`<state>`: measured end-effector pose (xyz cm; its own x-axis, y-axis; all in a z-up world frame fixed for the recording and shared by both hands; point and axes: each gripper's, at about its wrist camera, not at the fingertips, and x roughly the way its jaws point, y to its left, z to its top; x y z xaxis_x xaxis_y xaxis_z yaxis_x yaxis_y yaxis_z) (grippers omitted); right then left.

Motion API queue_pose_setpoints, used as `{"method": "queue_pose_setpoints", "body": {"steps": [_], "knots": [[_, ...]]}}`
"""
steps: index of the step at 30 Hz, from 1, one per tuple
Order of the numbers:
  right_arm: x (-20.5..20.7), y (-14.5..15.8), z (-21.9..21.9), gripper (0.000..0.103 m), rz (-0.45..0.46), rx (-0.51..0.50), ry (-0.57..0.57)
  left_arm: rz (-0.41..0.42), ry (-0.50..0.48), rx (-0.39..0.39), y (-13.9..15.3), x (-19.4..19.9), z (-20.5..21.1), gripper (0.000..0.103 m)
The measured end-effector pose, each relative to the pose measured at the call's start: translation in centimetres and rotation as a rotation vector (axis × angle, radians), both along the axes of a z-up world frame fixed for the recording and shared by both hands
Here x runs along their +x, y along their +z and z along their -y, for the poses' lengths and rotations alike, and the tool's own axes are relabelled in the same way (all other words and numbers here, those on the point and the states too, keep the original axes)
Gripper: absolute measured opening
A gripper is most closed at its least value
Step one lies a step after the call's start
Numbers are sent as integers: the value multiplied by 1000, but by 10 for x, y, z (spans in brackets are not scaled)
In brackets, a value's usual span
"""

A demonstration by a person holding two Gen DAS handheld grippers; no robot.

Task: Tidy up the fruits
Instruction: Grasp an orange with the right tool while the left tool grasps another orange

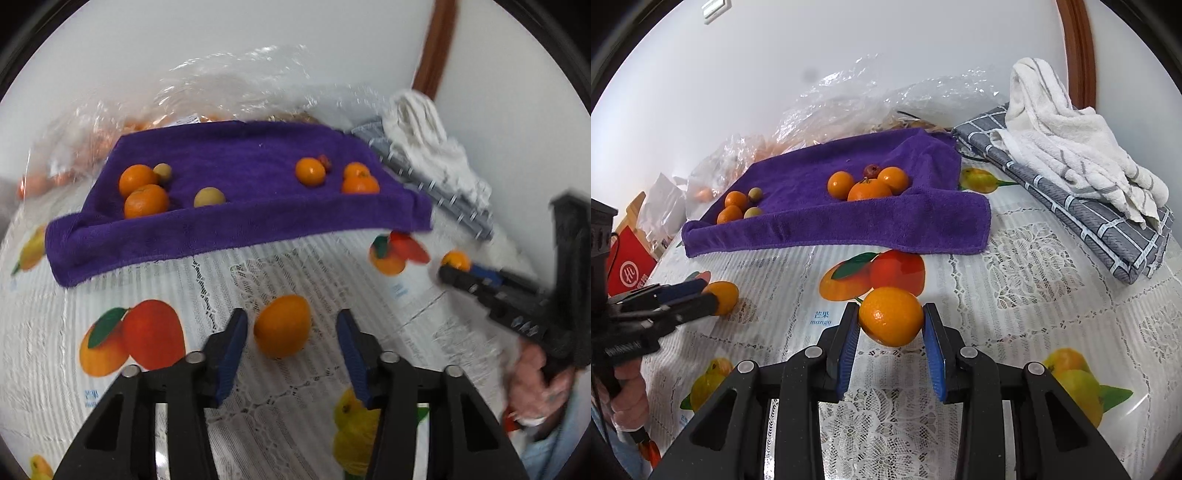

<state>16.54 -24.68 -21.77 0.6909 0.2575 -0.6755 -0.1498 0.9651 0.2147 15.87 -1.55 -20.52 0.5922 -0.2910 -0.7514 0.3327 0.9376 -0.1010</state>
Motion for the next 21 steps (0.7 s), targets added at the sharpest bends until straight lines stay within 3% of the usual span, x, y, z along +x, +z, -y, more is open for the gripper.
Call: {"method": "queue_pose_setpoints", "body": {"steps": [2, 7, 11, 14, 21], "knots": [[1, 0, -1, 34, -2, -4, 5, 30, 8, 16, -2, -1, 1, 33], [0, 1, -3, 34, 0, -13, 13, 9, 40, -67, -4, 5, -13, 32], [3, -1, -4, 34, -14, -2, 28, 12, 134, -134, -4, 7, -33, 32], [4, -2, -6, 34, -20, 0, 46, 32, 237, -141, -3, 7, -48, 32], [5, -2, -8, 34, -19, 3, 64, 36, 342, -164, -5, 11, -65, 32]]}}
